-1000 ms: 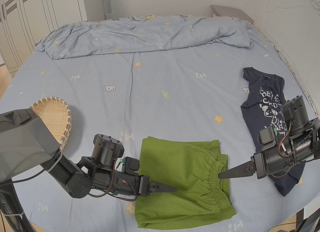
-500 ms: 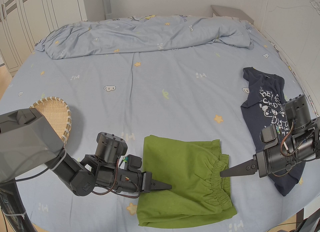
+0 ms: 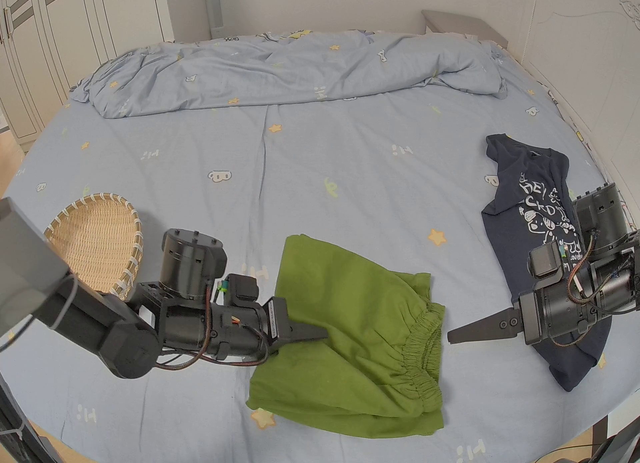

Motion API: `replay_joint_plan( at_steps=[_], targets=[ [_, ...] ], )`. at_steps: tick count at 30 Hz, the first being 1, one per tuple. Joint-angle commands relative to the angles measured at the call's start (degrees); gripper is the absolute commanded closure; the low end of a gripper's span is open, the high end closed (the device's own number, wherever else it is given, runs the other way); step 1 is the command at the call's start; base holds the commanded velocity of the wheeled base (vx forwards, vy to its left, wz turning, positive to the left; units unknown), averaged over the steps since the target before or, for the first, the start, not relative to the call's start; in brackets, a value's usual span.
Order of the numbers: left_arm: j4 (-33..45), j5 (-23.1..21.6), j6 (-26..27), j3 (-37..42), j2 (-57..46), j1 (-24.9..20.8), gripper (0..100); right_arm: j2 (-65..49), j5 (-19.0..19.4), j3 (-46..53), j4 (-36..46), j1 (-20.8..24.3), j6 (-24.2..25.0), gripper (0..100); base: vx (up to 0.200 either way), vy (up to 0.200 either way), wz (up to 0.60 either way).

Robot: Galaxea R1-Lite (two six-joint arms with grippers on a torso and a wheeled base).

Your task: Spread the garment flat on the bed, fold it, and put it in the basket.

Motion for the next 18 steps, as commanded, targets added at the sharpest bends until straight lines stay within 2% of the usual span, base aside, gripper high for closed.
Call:
replay_joint_plan(
  at_steps=[1, 4, 6, 7, 10, 12, 14, 16, 18],
  targets=[
    [3.29, 1.45, -1.12, -1.64, -6.74, 0.61, 100, -0.61, 0.03, -0.61, 0.43, -0.39, 0.01, 0, 0.000, 0.000, 0.00],
    [8.74, 1.45, 0.90, -2.96, -8.23, 1.40, 100, -0.96, 0.03, -0.61, 0.52, -0.39, 0.10, 0, 0.000, 0.000, 0.00],
    [8.74, 1.45, 0.90, -2.96, -8.23, 1.40, 100, -0.96, 0.03, -0.61, 0.52, -0.39, 0.10, 0, 0.000, 0.000, 0.00],
    [14.37, 1.45, 5.56, -4.02, -9.29, 1.93, 100, -1.13, 0.03, -0.69, 0.52, -0.39, 0.10, 0, 0.000, 0.000, 0.00],
    [23.77, 1.45, 12.59, -6.30, -11.31, 3.86, 100, -1.48, 0.03, -0.78, 0.61, -0.39, 0.10, 0, 0.000, 0.000, 0.00],
    [32.91, 1.45, 19.09, -9.29, -12.71, 5.71, 100, -1.57, 0.03, -0.78, 0.61, -0.39, 0.10, 0, 0.000, 0.000, 0.00],
    [41.26, 1.36, 24.98, -12.37, -13.86, 8.08, 100, -1.57, 0.03, -0.78, 0.61, -0.39, 0.10, 0, 0.000, 0.000, 0.00],
    [51.81, 1.36, 33.16, -16.67, -14.30, 11.42, 100, -1.48, 0.03, -0.87, 0.61, -0.39, 0.19, 0, 0.000, 0.000, 0.00],
    [53.74, 1.36, 34.74, -17.64, -14.30, 12.21, 100, -1.48, 0.03, -0.87, 0.61, -0.39, 0.19, 0, 0.000, 0.000, 0.00]
  ],
)
